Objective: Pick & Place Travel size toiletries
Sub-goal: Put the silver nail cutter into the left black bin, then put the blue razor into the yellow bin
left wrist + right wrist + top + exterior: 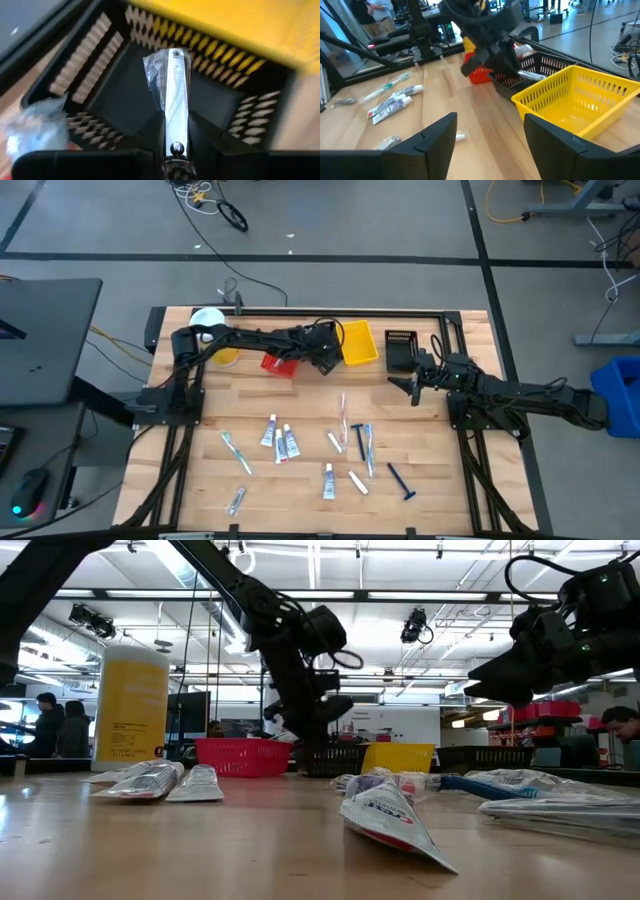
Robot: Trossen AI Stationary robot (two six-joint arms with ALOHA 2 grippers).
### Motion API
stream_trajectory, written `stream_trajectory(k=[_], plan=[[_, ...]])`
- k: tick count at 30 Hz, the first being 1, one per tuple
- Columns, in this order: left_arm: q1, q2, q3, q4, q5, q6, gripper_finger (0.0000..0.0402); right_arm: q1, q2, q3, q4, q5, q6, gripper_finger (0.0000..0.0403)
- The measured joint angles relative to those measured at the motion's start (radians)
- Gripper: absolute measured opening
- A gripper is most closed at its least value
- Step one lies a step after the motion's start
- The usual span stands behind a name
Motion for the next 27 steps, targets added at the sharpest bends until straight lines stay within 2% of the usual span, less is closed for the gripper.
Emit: stream_trajectory(k=[4, 10, 14, 27], plan=[[-0.001, 0.006, -0.001, 0.003, 0.000, -0.007, 0.0079, 0.000, 0.013, 0.000, 0.007, -0.001, -0.001, 0.0237], [0.013, 0.005, 0.000, 0.001, 0.011, -0.013, 0.0080, 0.000, 0.026, 0.000, 0.004, -0.001, -0.003, 0.0256], [0.016, 0.005, 0.000, -0.011, 0.040, 0.039, 0.0085, 0.000, 0.026, 0.000, 0.004, -0.001, -0.003, 0.0266], [0.015, 0.004, 0.000, -0.015, 0.027, 0.046, 0.0153, 0.000, 0.026, 0.000, 0.004, -0.002, -0.003, 0.0248]])
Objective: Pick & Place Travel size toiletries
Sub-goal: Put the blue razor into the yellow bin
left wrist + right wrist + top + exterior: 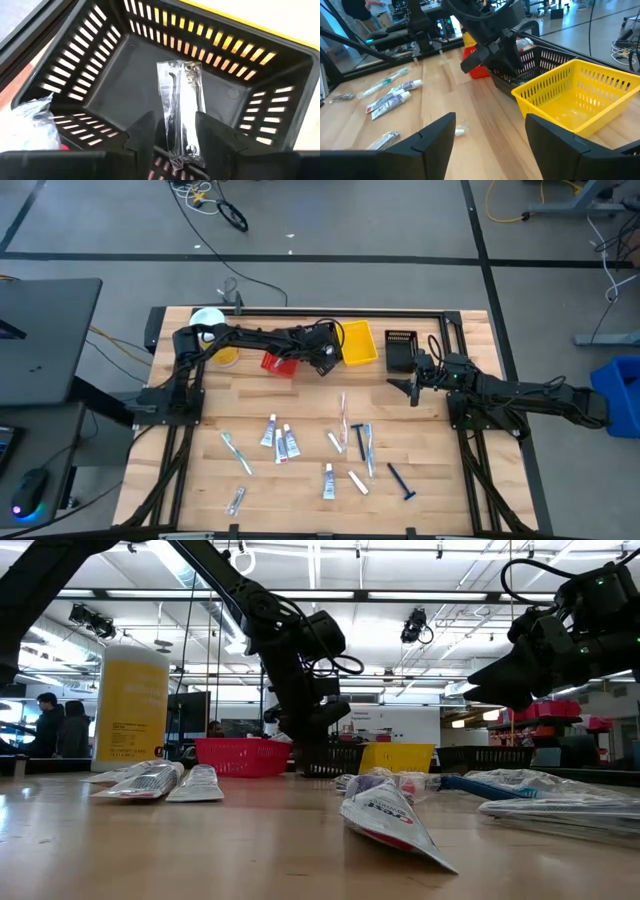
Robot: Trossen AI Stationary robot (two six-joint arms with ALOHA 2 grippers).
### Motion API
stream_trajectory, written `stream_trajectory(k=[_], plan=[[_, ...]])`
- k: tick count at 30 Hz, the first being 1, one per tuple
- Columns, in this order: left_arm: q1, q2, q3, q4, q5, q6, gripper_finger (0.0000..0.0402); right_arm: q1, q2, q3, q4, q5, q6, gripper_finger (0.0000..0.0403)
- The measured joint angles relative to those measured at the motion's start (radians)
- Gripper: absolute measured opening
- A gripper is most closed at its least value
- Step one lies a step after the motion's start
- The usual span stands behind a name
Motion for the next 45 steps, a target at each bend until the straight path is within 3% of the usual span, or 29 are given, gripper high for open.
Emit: stream_trajectory(k=[8, 12, 15, 20, 24, 32, 42, 45], plan=[[-0.019, -0.083, 0.067, -0.138, -0.008, -0.054, 0.0158, 0.000, 0.000, 0.000, -0.001, 0.000, 0.000, 0.0260], [-0.057, -0.162, 0.067, -0.249, -0.112, -0.082, 0.0145, 0.000, 0.001, 0.000, -0.016, 0.000, 0.000, 0.0266], [-0.084, -0.218, 0.067, -0.363, -0.128, -0.134, 0.0133, 0.000, 0.002, 0.000, -0.031, 0.000, 0.000, 0.0268], [-0.115, -0.299, -0.023, -0.386, -0.129, -0.180, 0.0112, 0.000, 0.005, 0.000, -0.061, 0.000, 0.007, 0.0259], [-0.118, -0.354, -0.166, -0.280, -0.123, -0.211, 0.0096, 0.000, 0.005, 0.000, -0.060, -0.011, 0.026, 0.0247], [-0.080, -0.462, -0.451, 0.095, -0.068, -0.222, 0.0082, 0.007, 0.005, 0.000, -0.036, -0.079, 0.048, 0.0232], [-0.011, -0.480, -0.505, 0.153, -0.056, -0.188, 0.0084, 0.126, 0.063, 0.000, 0.227, -0.077, 0.053, 0.0255], [-0.011, -0.480, -0.499, 0.197, -0.053, -0.175, 0.0084, 0.179, 0.105, 0.000, 0.249, -0.023, 0.056, 0.0256]])
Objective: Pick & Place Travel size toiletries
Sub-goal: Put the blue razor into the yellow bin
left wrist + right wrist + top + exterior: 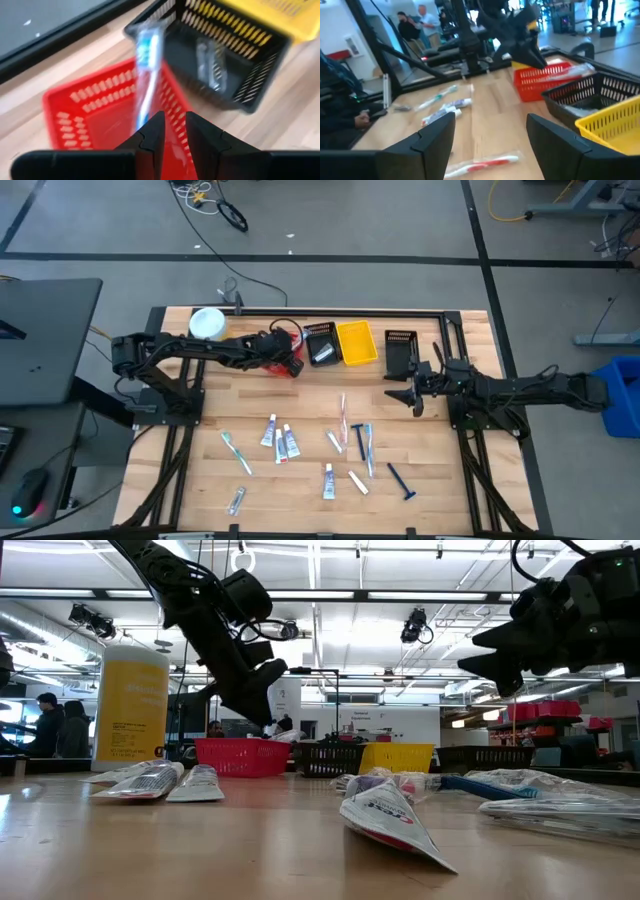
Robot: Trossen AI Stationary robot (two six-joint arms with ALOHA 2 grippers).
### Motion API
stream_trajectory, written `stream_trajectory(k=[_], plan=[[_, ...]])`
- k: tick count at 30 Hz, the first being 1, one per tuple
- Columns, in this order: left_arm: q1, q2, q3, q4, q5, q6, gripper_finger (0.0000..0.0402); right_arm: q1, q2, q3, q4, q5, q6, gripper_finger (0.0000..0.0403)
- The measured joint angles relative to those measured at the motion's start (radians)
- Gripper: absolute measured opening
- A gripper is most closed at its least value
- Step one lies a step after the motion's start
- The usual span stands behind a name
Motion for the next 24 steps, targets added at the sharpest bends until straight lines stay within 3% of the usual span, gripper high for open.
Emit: stream_trajectory(k=[8, 16, 24], plan=[[-0.011, 0.000, 0.001, 0.064, 0.033, 0.017, 0.0084, 0.138, 0.133, 0.052, 0.014, 0.106, 0.000, 0.0237], [-0.075, 0.001, 0.001, 0.094, 0.034, 0.043, 0.0084, 0.237, 0.283, 0.139, 0.013, 0.193, -0.008, 0.0250], [-0.116, 0.001, 0.001, 0.409, 0.063, 0.147, 0.0084, 0.305, 0.437, 0.228, 0.013, 0.208, -0.003, 0.0240]])
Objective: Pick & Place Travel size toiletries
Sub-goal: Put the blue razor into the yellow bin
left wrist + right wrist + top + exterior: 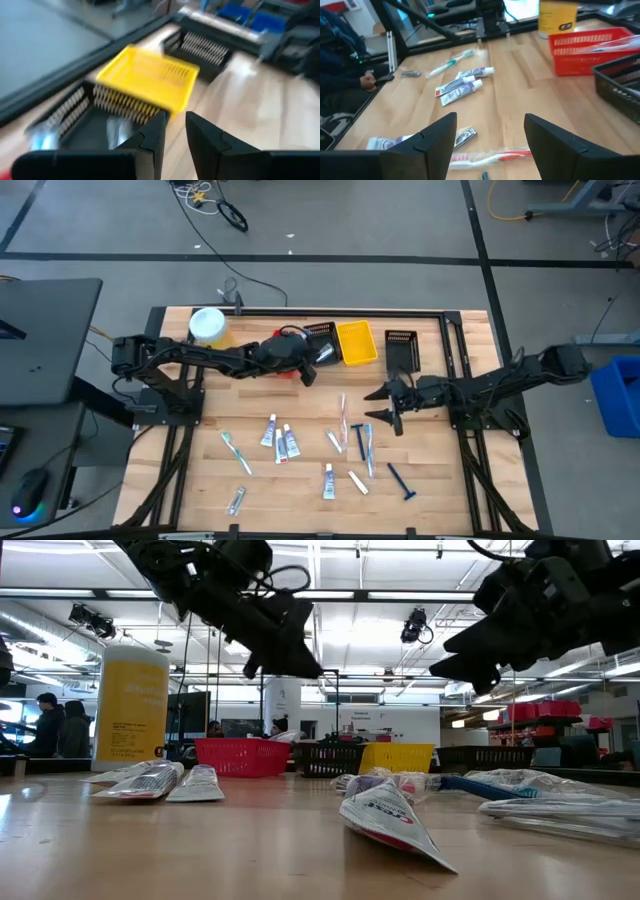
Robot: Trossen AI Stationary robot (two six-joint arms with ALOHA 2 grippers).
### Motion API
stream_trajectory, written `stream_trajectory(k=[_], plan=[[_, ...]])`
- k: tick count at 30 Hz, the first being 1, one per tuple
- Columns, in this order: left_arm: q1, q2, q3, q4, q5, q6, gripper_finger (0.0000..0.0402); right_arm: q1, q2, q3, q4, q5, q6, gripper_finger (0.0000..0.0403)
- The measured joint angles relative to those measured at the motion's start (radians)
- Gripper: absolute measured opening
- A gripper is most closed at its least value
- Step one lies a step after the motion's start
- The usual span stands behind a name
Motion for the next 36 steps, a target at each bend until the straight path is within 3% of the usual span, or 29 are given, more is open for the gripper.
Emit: stream_trajectory(k=[7, 10, 16, 22, 27, 31, 36], plan=[[0.060, 0.009, 0.001, 0.053, -0.024, 0.031, 0.0084, 0.037, 0.134, 0.098, 0.000, 0.000, -0.017, 0.0236], [0.087, 0.039, 0.001, 0.027, 0.013, 0.019, 0.0084, 0.048, 0.205, 0.146, 0.000, 0.000, -0.030, 0.0245], [0.065, 0.046, 0.000, 0.005, -0.014, 0.009, 0.0084, 0.059, 0.265, 0.209, -0.070, -0.001, -0.043, 0.0249], [-0.021, -0.064, 0.002, -0.058, 0.014, 0.044, 0.0084, 0.083, 0.267, 0.250, -0.228, -0.012, -0.026, 0.0231], [-0.133, -0.112, 0.002, -0.172, -0.003, -0.009, 0.0084, 0.123, 0.267, 0.259, -0.232, -0.044, -0.026, 0.0228], [-0.232, -0.111, 0.001, -0.227, 0.017, -0.051, 0.0084, 0.159, 0.267, 0.259, -0.246, -0.005, -0.026, 0.0235], [-0.332, -0.111, 0.001, -0.252, -0.016, -0.151, 0.0084, 0.190, 0.267, 0.259, -0.294, 0.046, 0.133, 0.0244]])
